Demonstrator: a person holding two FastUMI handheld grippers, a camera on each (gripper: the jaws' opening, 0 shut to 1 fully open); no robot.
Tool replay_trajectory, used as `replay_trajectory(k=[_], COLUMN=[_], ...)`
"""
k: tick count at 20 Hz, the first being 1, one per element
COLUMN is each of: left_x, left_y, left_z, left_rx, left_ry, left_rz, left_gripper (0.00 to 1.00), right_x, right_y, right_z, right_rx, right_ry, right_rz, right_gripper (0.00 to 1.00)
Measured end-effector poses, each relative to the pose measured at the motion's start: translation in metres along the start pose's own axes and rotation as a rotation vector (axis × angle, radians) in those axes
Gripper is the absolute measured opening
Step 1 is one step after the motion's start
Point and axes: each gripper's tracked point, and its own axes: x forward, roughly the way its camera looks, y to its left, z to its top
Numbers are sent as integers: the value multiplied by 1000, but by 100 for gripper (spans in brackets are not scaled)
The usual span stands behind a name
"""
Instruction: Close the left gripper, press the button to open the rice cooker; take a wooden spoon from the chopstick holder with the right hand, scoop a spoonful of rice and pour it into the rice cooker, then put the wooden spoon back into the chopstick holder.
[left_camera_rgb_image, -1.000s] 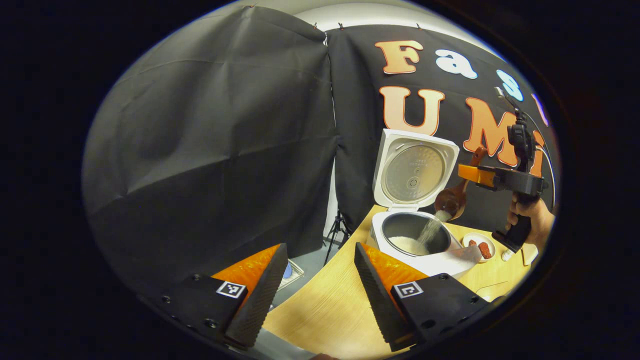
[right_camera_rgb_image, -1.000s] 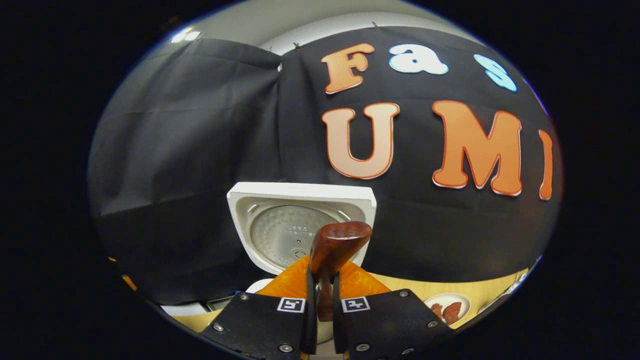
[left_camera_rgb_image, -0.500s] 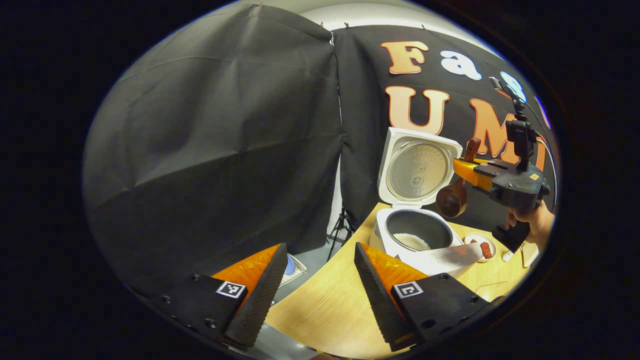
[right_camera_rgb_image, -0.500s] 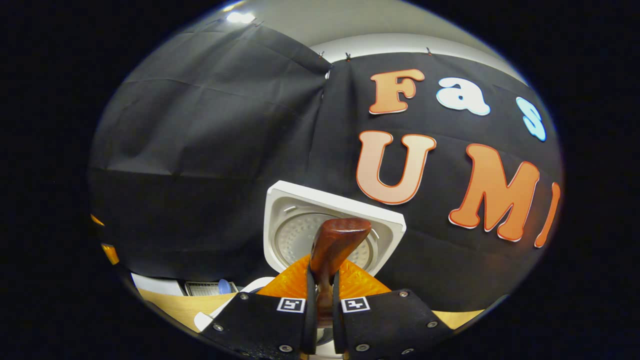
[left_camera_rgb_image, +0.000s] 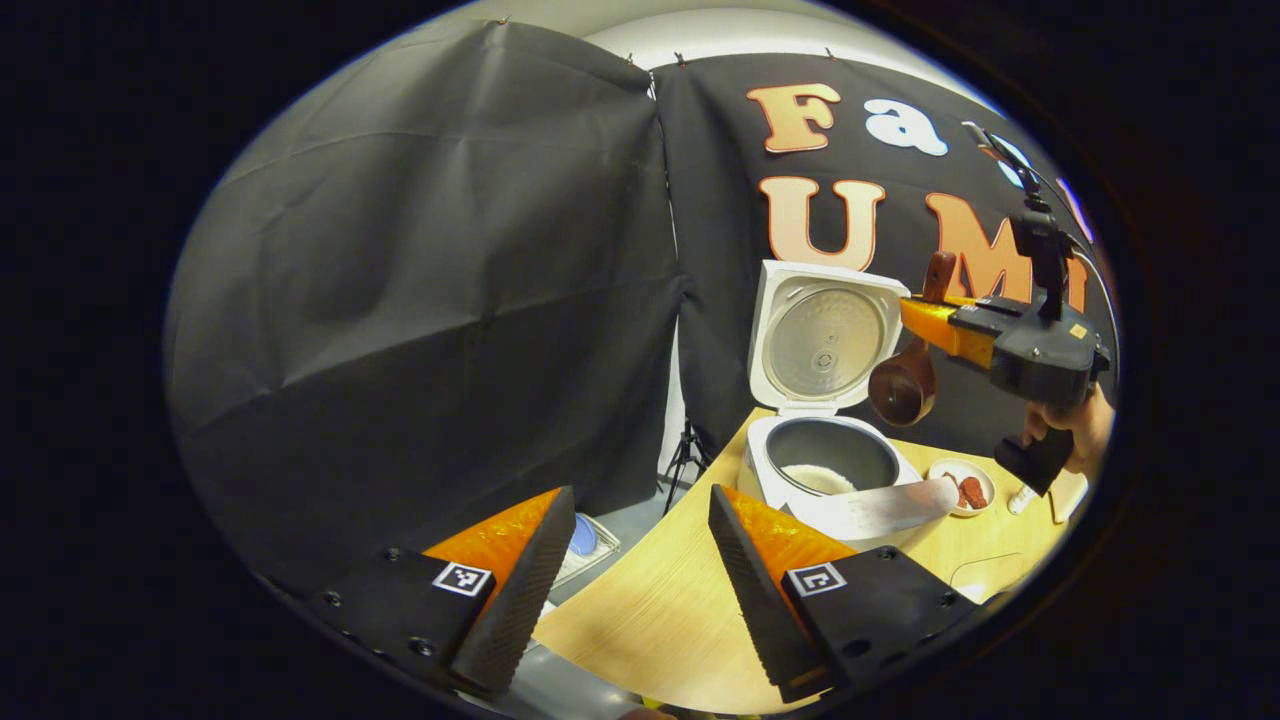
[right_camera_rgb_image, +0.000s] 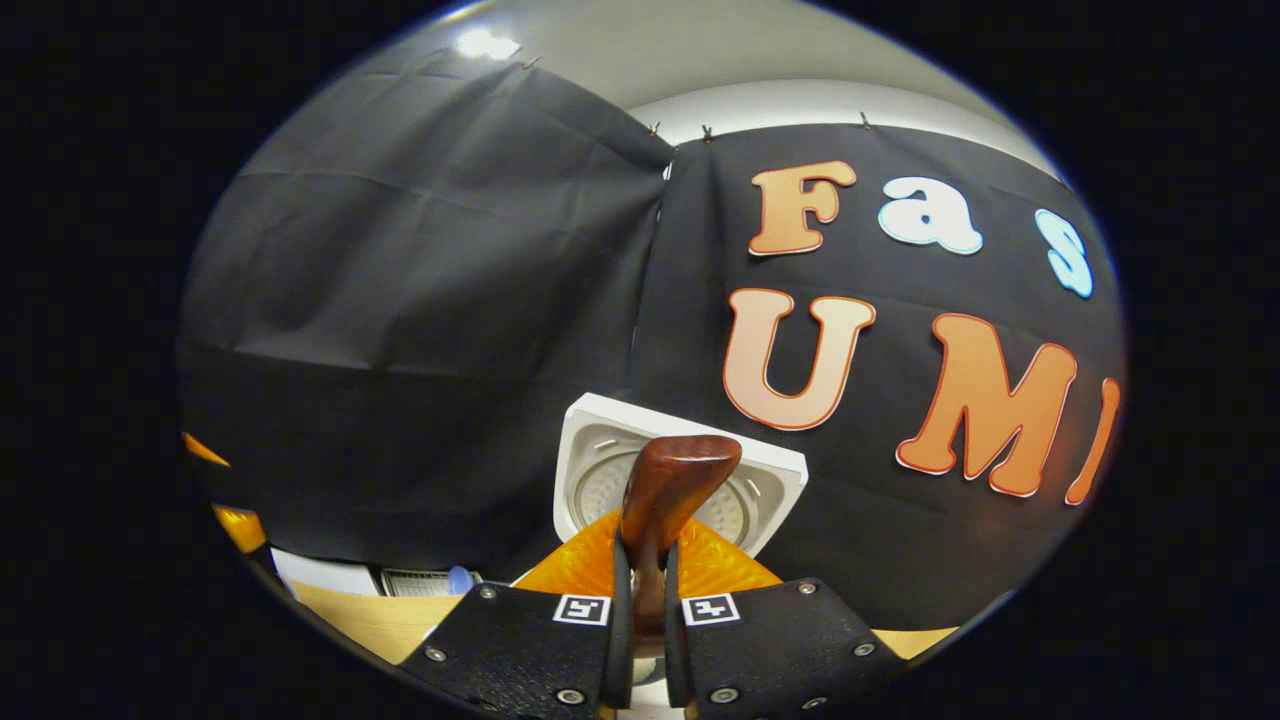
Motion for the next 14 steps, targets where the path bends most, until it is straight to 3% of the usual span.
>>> replay_trajectory(k=[3, 4, 10, 11, 14], left_x=[-3, -4, -10, -11, -11], left_y=[-16, -22, -71, -79, -103], left_z=[-1, -1, 0, 1, 11], left_rx=[18, 25, 70, 72, 85], left_ry=[4, 1, -6, -7, -24], left_rz=[-24, -32, -101, -112, -137], left_gripper=[93, 92, 93, 93, 93], right_x=[-25, -36, -98, -110, -147], right_y=[-24, -34, -100, -110, -144], right_z=[6, 8, 3, 0, -10], right_rx=[57, 70, 144, 156, 177], right_ry=[-3, -4, 5, 13, 36], right_rz=[-42, -59, -176, -196, -255], right_gripper=[8, 12, 12, 8, 17])
